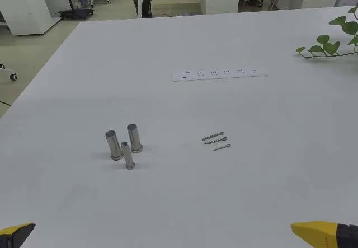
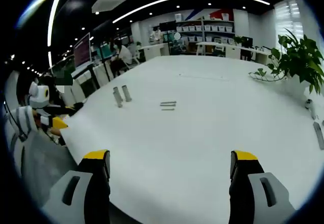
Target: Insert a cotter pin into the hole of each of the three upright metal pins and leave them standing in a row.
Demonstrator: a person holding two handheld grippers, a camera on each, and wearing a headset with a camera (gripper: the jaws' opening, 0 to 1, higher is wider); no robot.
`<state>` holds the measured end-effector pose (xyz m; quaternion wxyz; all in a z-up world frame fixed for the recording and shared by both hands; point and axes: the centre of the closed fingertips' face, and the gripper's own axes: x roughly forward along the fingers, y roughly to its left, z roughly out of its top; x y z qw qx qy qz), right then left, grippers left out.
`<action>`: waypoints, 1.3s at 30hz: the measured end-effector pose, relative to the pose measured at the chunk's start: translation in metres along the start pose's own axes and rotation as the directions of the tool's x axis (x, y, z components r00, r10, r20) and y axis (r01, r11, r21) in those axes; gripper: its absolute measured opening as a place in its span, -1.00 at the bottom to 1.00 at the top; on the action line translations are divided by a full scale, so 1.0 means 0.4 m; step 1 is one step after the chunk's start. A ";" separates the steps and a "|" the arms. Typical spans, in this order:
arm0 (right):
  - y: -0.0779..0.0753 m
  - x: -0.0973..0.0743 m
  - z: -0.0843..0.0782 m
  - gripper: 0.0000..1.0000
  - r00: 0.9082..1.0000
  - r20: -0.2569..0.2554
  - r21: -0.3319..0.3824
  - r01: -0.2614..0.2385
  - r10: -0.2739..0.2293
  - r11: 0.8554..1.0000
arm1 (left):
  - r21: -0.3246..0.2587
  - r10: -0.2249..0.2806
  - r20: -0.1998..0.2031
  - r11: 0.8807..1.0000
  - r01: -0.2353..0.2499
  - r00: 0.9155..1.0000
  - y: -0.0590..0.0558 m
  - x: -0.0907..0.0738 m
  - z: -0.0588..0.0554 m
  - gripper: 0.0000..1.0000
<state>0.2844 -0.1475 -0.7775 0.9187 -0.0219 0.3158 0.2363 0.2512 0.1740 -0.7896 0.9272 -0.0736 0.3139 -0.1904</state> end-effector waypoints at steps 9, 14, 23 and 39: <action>-0.008 -0.004 -0.008 1.00 1.000 -0.007 0.008 0.003 -0.003 1.000 | 0.001 -0.002 -0.016 1.000 0.002 1.000 -0.003 0.003 -0.009 0.99; -0.010 -0.006 -0.008 1.00 1.000 -0.006 0.010 0.003 -0.003 1.000 | 0.005 0.005 -0.023 1.000 -0.005 1.000 -0.002 0.006 -0.012 0.99; -0.011 -0.007 -0.003 1.00 1.000 -0.005 0.007 0.003 -0.003 1.000 | 0.005 0.004 -0.029 1.000 -0.004 1.000 -0.004 0.007 -0.016 0.99; -0.026 -0.014 -0.007 1.00 1.000 -0.013 0.008 0.001 -0.001 1.000 | 0.008 0.010 -0.036 1.000 -0.010 0.999 -0.012 0.014 -0.016 0.99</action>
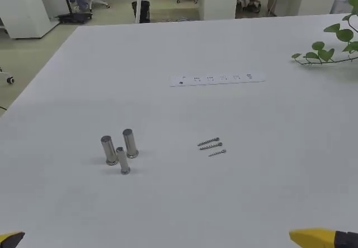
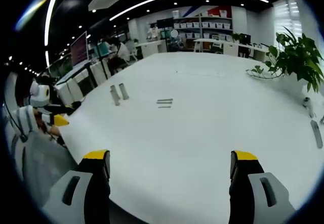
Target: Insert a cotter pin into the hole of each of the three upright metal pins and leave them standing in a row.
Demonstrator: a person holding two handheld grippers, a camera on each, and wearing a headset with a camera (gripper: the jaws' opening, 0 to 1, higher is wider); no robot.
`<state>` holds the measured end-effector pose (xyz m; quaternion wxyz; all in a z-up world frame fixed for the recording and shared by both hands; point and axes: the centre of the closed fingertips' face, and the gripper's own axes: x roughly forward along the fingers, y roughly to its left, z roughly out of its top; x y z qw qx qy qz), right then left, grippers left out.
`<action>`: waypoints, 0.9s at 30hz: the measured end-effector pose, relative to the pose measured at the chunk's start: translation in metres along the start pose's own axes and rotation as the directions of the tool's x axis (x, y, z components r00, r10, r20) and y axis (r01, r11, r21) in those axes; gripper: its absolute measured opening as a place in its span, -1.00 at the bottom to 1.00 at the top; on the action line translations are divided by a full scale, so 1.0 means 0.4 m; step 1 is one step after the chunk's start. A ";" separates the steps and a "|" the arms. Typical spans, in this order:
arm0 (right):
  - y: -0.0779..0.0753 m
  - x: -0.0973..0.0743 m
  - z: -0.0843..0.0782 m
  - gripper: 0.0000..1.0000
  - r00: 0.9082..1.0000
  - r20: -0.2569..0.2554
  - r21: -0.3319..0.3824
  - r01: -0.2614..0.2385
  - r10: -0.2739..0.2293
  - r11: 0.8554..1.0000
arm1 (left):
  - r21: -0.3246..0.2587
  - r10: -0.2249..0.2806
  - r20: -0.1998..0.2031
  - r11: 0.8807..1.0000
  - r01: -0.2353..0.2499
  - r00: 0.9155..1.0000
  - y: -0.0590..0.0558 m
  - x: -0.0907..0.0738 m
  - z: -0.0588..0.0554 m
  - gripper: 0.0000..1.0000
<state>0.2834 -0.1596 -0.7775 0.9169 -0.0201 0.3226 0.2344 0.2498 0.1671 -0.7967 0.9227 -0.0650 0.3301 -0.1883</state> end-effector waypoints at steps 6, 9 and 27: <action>0.000 0.002 0.005 1.00 1.000 -0.006 -0.008 -0.004 0.004 1.000 | 0.007 -0.001 -0.010 1.000 0.001 1.000 -0.005 0.002 -0.006 0.99; 0.000 0.004 0.005 1.00 1.000 -0.010 -0.010 -0.006 0.006 1.000 | 0.000 -0.002 -0.006 1.000 0.002 1.000 -0.006 0.001 -0.005 0.99; -0.004 -0.001 0.002 1.00 1.000 -0.011 0.006 -0.005 0.005 1.000 | 0.015 0.009 -0.003 1.000 -0.009 1.000 0.001 0.000 0.015 0.98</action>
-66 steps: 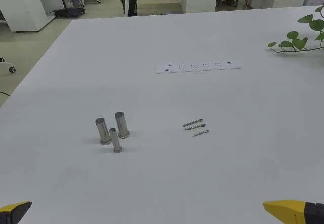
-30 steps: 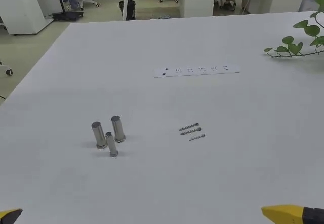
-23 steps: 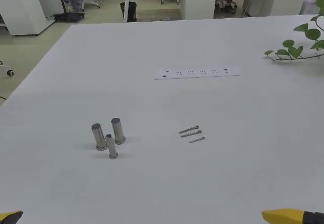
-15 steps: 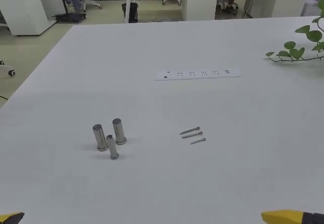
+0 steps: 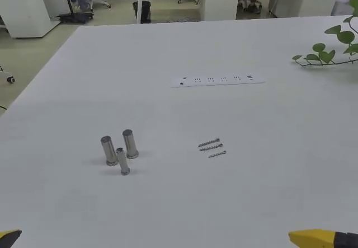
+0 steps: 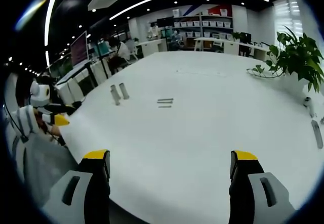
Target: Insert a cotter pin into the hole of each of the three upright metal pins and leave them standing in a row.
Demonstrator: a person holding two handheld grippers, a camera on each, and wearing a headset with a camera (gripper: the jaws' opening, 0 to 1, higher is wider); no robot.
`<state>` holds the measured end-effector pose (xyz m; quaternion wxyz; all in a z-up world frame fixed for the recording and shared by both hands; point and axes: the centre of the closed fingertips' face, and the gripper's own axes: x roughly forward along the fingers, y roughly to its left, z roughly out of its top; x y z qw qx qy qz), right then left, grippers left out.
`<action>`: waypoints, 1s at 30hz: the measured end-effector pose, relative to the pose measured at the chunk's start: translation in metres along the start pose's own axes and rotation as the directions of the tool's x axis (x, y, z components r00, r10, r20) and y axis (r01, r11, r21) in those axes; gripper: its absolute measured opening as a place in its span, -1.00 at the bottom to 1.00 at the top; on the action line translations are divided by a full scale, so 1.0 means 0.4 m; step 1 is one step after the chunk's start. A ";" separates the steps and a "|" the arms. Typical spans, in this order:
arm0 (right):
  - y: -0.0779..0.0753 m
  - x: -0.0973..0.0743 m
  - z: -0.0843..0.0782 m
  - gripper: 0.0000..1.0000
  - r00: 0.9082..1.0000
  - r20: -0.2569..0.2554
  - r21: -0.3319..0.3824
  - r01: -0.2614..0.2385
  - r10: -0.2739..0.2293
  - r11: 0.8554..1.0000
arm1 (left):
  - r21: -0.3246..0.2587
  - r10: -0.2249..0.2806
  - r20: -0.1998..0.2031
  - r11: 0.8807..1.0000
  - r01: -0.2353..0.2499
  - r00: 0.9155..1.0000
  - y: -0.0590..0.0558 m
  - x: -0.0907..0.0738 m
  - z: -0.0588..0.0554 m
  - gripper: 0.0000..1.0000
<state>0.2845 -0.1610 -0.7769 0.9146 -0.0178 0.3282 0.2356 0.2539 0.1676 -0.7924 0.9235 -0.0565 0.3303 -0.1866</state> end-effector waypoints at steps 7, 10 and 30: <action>0.001 -0.003 -0.002 1.00 1.000 0.001 0.005 -0.002 0.002 1.000 | 0.004 -0.019 -0.037 1.000 0.020 0.999 -0.008 0.007 -0.003 0.94; 0.001 -0.004 -0.004 1.00 1.000 -0.002 0.005 0.000 0.000 1.000 | 0.023 -0.016 -0.041 1.000 0.017 0.999 -0.008 0.011 0.000 0.94; -0.003 -0.013 -0.004 0.99 1.000 -0.013 0.008 0.029 -0.029 1.000 | 0.040 -0.033 -0.017 0.999 0.033 0.999 0.000 0.028 0.030 0.95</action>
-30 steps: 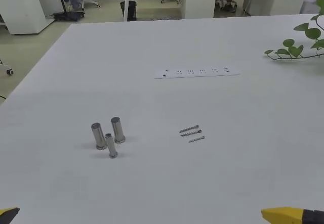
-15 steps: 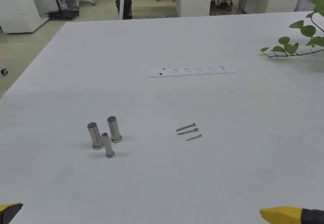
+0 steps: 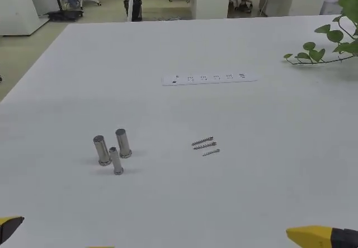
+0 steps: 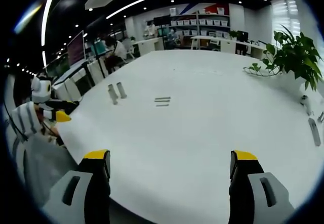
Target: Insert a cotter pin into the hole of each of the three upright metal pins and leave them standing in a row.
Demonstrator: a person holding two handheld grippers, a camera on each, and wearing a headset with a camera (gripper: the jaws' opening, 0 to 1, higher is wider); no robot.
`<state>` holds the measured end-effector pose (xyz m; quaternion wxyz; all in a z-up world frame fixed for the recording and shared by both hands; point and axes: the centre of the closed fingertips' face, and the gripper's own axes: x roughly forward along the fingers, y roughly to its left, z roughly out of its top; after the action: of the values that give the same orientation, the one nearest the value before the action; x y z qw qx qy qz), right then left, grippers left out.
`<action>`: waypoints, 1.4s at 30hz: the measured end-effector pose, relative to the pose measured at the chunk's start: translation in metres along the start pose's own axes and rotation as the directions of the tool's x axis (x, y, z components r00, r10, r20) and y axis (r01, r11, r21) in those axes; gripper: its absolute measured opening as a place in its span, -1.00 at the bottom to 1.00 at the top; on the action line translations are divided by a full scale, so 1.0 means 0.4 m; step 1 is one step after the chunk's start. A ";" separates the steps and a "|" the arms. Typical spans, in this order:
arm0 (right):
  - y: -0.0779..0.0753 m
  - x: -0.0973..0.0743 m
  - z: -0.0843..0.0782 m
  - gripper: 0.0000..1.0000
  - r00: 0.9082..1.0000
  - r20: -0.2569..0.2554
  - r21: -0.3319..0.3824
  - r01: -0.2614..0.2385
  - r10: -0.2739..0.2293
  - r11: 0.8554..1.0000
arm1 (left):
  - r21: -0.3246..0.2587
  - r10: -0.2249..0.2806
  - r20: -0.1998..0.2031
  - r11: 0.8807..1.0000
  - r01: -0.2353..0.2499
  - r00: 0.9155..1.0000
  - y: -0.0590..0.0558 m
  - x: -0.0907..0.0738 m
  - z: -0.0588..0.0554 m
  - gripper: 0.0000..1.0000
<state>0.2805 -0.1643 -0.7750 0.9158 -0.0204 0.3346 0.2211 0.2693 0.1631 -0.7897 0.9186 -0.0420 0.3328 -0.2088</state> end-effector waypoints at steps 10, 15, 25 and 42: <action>0.009 0.001 -0.002 0.99 1.000 -0.007 0.000 -0.001 0.001 1.000 | -0.088 -0.035 0.096 0.995 0.043 0.995 0.008 -0.001 0.059 0.91; 0.015 0.004 -0.001 0.99 1.000 -0.011 -0.003 -0.003 0.003 1.000 | -0.079 -0.029 0.104 0.996 0.038 0.994 0.020 0.004 0.074 0.88; 0.019 0.012 0.004 0.99 1.000 -0.019 -0.007 -0.002 0.002 1.000 | -0.048 -0.037 0.106 0.998 0.042 0.994 0.032 0.031 0.103 0.82; 0.014 0.017 0.008 0.99 1.000 -0.018 0.000 0.007 -0.007 1.000 | 0.114 -0.081 0.170 0.992 0.062 0.982 0.011 0.119 0.190 0.42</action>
<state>0.2848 -0.1560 -0.7763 0.9135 -0.0237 0.3429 0.2177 0.3516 0.1430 -0.7601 0.9370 -0.0223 0.2377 -0.2548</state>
